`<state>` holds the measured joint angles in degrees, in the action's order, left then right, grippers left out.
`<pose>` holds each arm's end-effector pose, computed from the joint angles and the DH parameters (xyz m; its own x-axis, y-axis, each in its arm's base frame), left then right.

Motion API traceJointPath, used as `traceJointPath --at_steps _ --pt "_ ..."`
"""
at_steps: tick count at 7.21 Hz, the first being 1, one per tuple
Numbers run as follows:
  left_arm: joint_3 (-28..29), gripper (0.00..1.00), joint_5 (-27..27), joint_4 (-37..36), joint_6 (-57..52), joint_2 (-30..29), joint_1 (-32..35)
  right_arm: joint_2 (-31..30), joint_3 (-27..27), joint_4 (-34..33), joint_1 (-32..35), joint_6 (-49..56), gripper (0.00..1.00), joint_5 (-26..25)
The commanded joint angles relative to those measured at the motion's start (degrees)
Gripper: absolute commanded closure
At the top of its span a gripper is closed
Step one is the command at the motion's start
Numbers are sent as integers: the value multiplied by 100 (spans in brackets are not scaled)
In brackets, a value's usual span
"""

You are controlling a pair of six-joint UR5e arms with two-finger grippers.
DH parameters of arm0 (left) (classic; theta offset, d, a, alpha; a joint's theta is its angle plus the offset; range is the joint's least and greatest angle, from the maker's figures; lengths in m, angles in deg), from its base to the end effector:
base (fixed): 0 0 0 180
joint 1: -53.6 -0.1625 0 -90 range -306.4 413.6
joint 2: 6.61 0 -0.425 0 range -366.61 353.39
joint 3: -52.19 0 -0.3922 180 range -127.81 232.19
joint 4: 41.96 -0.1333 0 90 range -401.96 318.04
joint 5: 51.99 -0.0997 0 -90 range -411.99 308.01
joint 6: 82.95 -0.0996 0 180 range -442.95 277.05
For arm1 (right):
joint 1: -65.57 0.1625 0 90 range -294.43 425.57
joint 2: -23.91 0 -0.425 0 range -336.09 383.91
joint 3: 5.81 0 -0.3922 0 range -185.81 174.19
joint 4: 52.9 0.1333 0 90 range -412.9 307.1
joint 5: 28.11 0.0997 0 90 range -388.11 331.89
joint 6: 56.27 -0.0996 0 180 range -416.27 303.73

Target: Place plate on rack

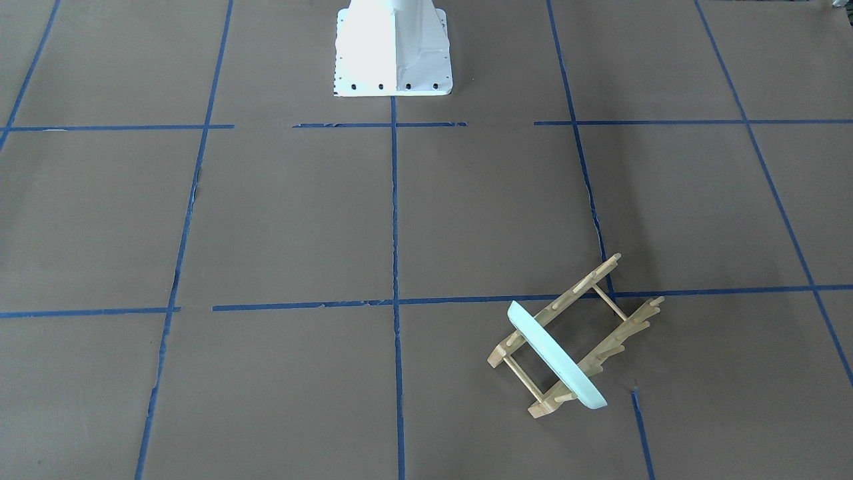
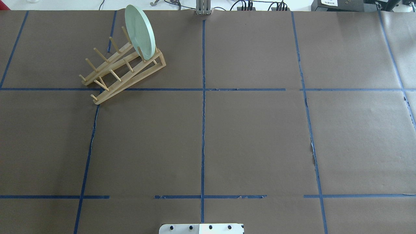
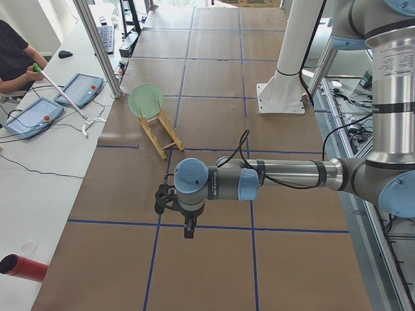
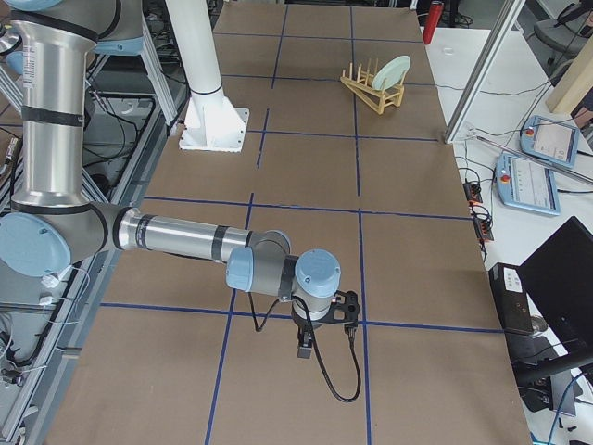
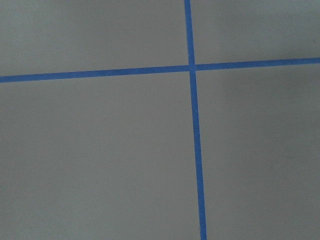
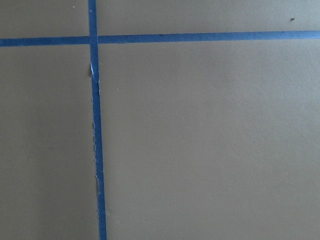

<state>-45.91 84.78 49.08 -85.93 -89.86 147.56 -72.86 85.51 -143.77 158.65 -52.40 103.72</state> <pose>-0.0913 -0.4393 0.6393 0.6881 0.0349 -0.7248 0.0333 0.9963 0.0795 0.0899 -0.4270 0.7065 0.7420 0.0461 0.6688 -0.0033 0.9979 -0.0651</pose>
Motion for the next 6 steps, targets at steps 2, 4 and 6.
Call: traceJointPath --at_steps 2,4,6 --pt "53 0 -19 19 526 -86 -36 0 0 0 0 0 0 0" --pt "-34 0 -10 -8 526 -130 -27 0 9 0 0 0 0 0" --pt "-60 0 -19 -8 500 -104 -36 0 0 0 0 0 0 0"
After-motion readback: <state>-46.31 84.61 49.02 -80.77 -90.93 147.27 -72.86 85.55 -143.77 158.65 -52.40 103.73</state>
